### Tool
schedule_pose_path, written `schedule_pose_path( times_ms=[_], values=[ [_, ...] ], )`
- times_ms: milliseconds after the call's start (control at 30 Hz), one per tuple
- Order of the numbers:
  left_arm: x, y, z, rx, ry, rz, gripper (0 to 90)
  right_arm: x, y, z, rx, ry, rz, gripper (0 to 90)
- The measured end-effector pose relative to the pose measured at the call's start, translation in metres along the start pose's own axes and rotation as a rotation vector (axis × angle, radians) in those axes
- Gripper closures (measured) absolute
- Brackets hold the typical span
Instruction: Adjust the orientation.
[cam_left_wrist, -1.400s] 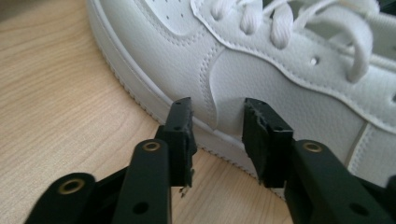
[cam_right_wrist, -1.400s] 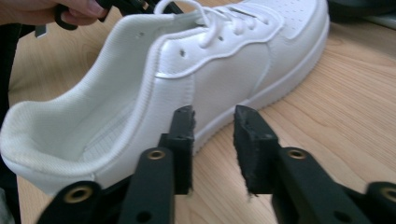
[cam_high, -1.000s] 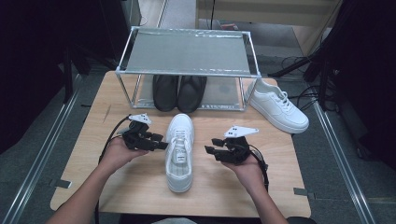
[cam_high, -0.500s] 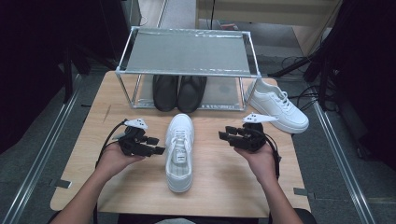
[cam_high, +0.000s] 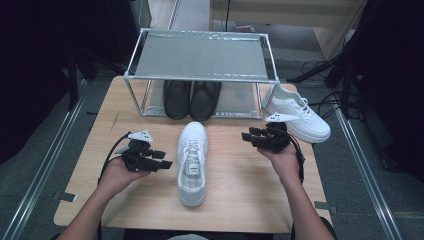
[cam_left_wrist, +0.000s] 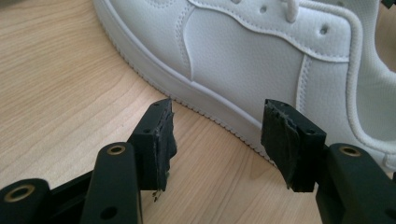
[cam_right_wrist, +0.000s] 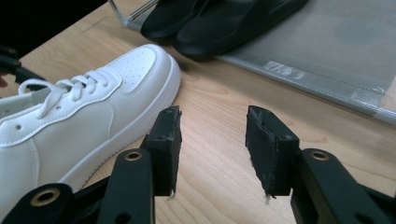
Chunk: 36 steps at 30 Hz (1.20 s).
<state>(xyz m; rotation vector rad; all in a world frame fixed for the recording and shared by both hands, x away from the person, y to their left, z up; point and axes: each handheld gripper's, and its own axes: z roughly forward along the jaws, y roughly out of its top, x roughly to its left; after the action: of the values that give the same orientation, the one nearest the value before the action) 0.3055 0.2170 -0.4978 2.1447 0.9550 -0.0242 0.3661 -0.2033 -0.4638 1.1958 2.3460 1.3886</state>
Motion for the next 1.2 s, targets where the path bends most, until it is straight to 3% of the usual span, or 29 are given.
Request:
schedule_pose_path(
  times_ms=[167, 333, 367, 467, 500, 667, 733, 833, 1033, 1200],
  values=[
    [0.001, -0.002, 0.0, 0.011, 0.003, 0.0, 44.3, -0.01, 0.006, -0.001, 0.016, -0.054, -0.032, 57.8],
    [0.0, -0.001, 0.002, 0.018, 0.0, 0.002, 44.4, -0.027, 0.006, -0.005, -0.007, -0.077, 0.003, 59.1],
    [0.0, -0.001, 0.003, 0.019, -0.001, 0.002, 44.4, -0.035, 0.01, -0.008, 0.008, -0.079, 0.025, 59.0],
    [-0.001, -0.001, 0.006, 0.033, -0.002, 0.006, 44.4, -0.043, 0.014, -0.012, -0.014, -0.085, 0.036, 59.7],
    [-0.001, -0.001, 0.006, 0.039, 0.002, 0.011, 44.7, -0.051, 0.018, -0.016, -0.019, -0.095, 0.051, 60.1],
    [-0.002, 0.0, 0.003, 0.017, -0.008, 0.011, 44.8, -0.066, 0.023, -0.019, -0.022, -0.121, 0.06, 60.3],
    [-0.004, 0.0, 0.003, 0.015, -0.006, 0.019, 44.8, -0.074, 0.027, -0.019, 0.003, -0.152, 0.045, 60.3],
    [-0.005, 0.0, 0.003, 0.019, -0.004, 0.026, 44.7, -0.08, 0.031, -0.019, 0.023, -0.161, 0.046, 60.5],
    [-0.006, -0.002, 0.001, 0.018, 0.004, 0.028, 44.8, -0.096, 0.043, -0.023, 0.013, -0.198, 0.047, 61.5],
    [-0.01, -0.001, -0.001, 0.005, -0.012, 0.03, 44.7, -0.12, 0.052, -0.027, 0.014, -0.237, 0.07, 61.4]
  ],
)
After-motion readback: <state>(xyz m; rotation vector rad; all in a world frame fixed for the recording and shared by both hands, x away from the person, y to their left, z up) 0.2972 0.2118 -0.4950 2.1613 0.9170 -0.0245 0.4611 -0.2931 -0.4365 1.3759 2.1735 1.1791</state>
